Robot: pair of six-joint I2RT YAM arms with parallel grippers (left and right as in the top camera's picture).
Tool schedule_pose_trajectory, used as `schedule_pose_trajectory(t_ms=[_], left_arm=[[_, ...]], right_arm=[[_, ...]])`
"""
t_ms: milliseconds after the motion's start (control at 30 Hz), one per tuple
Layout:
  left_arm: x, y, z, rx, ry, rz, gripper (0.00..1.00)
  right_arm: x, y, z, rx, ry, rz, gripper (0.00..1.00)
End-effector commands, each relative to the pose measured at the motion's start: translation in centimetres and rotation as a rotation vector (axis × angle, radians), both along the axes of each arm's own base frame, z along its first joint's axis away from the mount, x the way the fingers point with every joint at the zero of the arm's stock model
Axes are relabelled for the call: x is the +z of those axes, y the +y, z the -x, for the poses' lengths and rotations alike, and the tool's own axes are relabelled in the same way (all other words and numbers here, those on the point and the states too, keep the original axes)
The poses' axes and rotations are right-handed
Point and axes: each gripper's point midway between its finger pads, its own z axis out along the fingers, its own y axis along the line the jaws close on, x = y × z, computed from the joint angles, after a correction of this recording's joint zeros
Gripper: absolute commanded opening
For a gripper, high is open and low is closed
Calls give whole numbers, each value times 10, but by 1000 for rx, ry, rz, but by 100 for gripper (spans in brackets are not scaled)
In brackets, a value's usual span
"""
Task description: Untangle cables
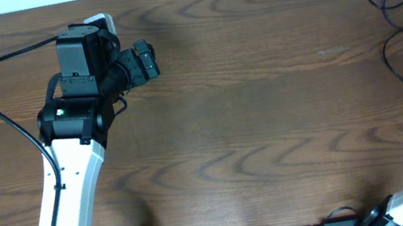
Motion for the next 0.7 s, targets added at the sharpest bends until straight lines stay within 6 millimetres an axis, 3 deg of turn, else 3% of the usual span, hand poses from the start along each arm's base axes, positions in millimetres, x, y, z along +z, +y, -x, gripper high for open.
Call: schedule_pose_trajectory(t_ms=[0, 100, 233, 433, 667], left_arm=[[4, -1, -2, -3, -9, 9, 94], [4, -1, -2, -3, -9, 9, 94], [4, -1, -2, -3, -8, 9, 94], [0, 0, 1, -2, 13, 5, 94], [-13, 2, 14, -2, 89, -6, 95]], right_arm=[[-23, 18, -9, 33, 44, -48, 91], [-19, 37, -19, 79, 44, -54, 93], [5, 83, -40, 266, -9, -70, 95], [48, 170, -47, 489, -50, -103, 96], [90, 275, -35, 739, -62, -103, 96]])
